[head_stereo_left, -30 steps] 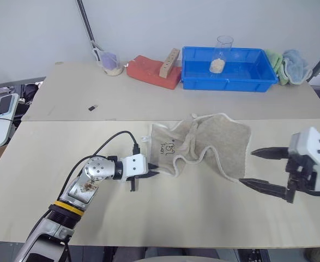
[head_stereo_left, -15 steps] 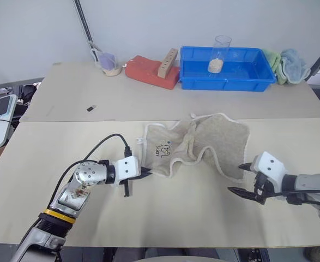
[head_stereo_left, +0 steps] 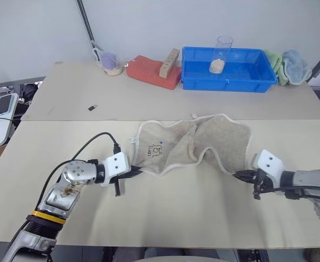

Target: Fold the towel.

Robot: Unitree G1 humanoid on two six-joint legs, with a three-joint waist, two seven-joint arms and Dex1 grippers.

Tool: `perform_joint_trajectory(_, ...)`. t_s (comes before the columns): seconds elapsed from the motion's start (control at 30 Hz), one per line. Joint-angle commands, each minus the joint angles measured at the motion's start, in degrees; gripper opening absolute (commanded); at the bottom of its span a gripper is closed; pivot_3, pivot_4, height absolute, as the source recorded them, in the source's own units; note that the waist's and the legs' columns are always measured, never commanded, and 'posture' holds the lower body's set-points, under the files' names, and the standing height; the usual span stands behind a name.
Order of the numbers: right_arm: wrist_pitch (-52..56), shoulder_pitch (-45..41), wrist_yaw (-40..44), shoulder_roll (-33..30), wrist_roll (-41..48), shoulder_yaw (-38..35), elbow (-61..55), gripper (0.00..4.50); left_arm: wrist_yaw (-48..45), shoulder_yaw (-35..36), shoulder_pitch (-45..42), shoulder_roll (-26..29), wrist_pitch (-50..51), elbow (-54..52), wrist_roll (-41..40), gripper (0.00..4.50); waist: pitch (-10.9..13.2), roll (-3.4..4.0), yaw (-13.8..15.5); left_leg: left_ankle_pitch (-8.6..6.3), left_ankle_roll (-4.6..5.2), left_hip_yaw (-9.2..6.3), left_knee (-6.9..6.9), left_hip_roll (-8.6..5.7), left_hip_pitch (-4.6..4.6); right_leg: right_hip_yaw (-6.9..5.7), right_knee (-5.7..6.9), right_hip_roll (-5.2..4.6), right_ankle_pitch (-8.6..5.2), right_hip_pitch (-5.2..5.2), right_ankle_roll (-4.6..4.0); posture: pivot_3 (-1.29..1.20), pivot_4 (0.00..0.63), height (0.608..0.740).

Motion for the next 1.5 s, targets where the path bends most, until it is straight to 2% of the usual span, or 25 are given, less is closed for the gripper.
perform_joint_trajectory(0.03, 2.4, 1.0, 5.5, -4.7, 4.3, -6.9, -2.5, 0.06, -3.8, 5.2, -1.4, 3.6, 7.7, -2.8, -6.9, 0.00, 0.0, 0.02, 0.1, 0.00, 0.00, -0.01, 0.00, 0.00, -0.04, 0.00, 0.01, -0.01, 0.00, -0.04, 0.00, 0.00, 0.150, 0.740)
perform_joint_trajectory(0.13, 6.7, -0.7, 9.8, -8.3, 9.5, -11.8, -3.5, 0.06, -6.2, 8.0, -6.3, 5.4, 16.4, -1.5, -12.3, 0.00, 0.0, 0.01, 0.0, 0.00, 0.00, -0.01, 0.01, 0.00, -0.07, -0.01, 0.03, 0.00, 0.00, -0.07, 0.00, 0.00, 0.150, 0.740)
perform_joint_trajectory(0.2, 8.0, -6.1, 9.6, -9.4, 10.9, -12.3, -1.1, 0.06, -4.7, 9.3, -11.7, 3.9, 20.7, 1.8, -14.3, 0.00, 0.0, 0.00, 0.0, 0.00, 0.00, -0.02, 0.02, 0.00, -0.05, -0.04, 0.04, 0.01, 0.00, -0.04, 0.00, 0.00, 0.150, 0.740)
perform_joint_trajectory(0.33, 3.9, -27.1, 5.0, -6.0, 5.6, -5.6, 12.1, 0.06, 1.8, 11.1, -25.6, -2.6, 22.7, 14.4, -13.4, 0.00, 0.1, -0.04, -0.4, 0.01, -0.01, 0.01, 0.10, -0.04, -0.04, -0.06, 0.06, 0.01, 0.00, -0.06, 0.00, 0.00, 0.150, 0.740)
perform_joint_trajectory(0.43, -3.5, -46.8, 2.3, -2.1, -1.9, 0.4, 28.7, 0.06, 8.0, 12.7, -40.1, -6.8, 17.1, 30.6, -9.8, 0.00, 0.2, -0.20, -1.2, 0.01, -0.01, 0.01, 0.14, -0.01, -0.07, -0.12, 0.06, 0.03, 0.00, -0.10, 0.00, 0.00, 0.150, 0.740)
perform_joint_trajectory(0.57, -12.9, -66.8, 3.9, -1.5, -7.2, 3.4, 46.7, 0.06, 8.3, 14.9, -55.9, -5.8, 9.7, 45.9, -8.5, 0.00, 0.2, -0.18, -1.8, 0.08, -0.02, 0.03, 0.05, -0.04, -0.50, -0.16, 0.05, 0.00, 0.00, -0.48, 0.00, 0.00, 0.150, 0.740)
perform_joint_trajectory(0.63, -15.3, -72.5, 6.3, -2.0, -7.9, 3.8, 51.4, 0.06, 5.8, 15.3, -60.1, -4.7, 7.5, 49.7, -8.3, 0.00, 0.2, -0.12, -1.9, 0.21, -0.17, 0.20, 0.04, -0.02, -0.64, -0.16, 0.35, -0.04, 0.00, -0.61, 0.00, 0.00, 0.150, 0.740)
perform_joint_trajectory(0.7, -15.8, -73.8, 9.7, -2.8, -7.7, 4.0, 52.1, 0.06, 2.2, 14.5, -61.0, -3.5, 5.8, 51.0, -7.4, 0.00, 0.1, -0.05, -1.9, 0.27, -0.23, 0.27, 0.01, 0.02, -0.62, -0.19, 0.40, -0.04, 0.00, -0.63, 0.00, 0.00, 0.150, 0.740)
perform_joint_trajectory(0.77, -13.4, -68.9, 14.0, -4.0, -5.2, 3.1, 46.1, 0.06, -3.3, 13.1, -58.0, -1.7, 6.2, 49.2, -6.9, 0.00, 0.1, -0.01, -1.8, 0.25, -0.19, 0.25, -0.07, 0.05, -0.49, -0.26, 0.41, -0.02, -0.01, -0.51, 0.01, 0.00, 0.150, 0.740)
perform_joint_trajectory(0.93, -9.3, -46.2, 17.1, -5.8, 0.2, -1.0, 25.0, 0.06, -13.5, 8.0, -42.1, 3.3, 8.0, 34.7, -5.6, 0.00, 0.1, 0.16, -1.9, 0.08, 0.12, 0.11, -0.10, 0.08, -0.22, -0.28, 0.56, 0.01, -0.01, -0.30, 0.02, 0.00, 0.150, 0.740)
perform_joint_trajectory(1.03, -6.0, -29.3, 16.2, -5.0, 2.9, -3.8, 12.2, 0.06, -18.0, 5.5, -27.2, 7.9, 7.7, 21.9, -4.8, 0.00, 0.1, 0.21, -1.9, 0.19, 0.14, 0.00, 0.13, 0.06, -0.57, -0.20, 0.70, 0.01, -0.01, -0.65, 0.01, 0.00, 0.150, 0.740)
perform_joint_trajectory(1.2, 0.1, -5.1, 17.2, -5.2, 7.6, -10.4, -3.5, 0.06, -21.1, 4.9, -8.7, 15.1, 3.8, 11.6, -3.0, 0.00, 0.1, 0.25, -1.5, 0.17, 0.18, -0.09, 0.08, 0.09, -0.49, -0.15, 0.62, 0.02, -0.01, -0.63, 0.01, 0.00, 0.150, 0.740)
perform_joint_trajectory(1.37, 0.9, 13.7, 23.7, -7.3, 8.1, -19.1, -8.8, 0.06, -22.3, 7.9, 0.1, 19.9, 5.7, 6.3, -5.1, 0.00, 0.2, 0.21, -0.2, 0.15, 0.17, -0.07, 0.09, 0.04, -0.31, -0.13, 0.37, -0.06, -0.03, -0.21, 0.02, 0.00, 0.150, 0.740)
perform_joint_trajectory(1.5, 2.4, 20.8, 27.4, -8.4, 9.1, -24.7, -10.5, 0.06, -23.1, 9.4, 2.4, 21.5, 7.0, 5.7, -6.3, 0.00, 0.2, 0.18, -0.1, 0.14, 0.18, 0.03, 0.06, 0.02, -0.19, -0.11, 0.16, -0.03, -0.03, -0.05, 0.02, 0.00, 0.150, 0.740)
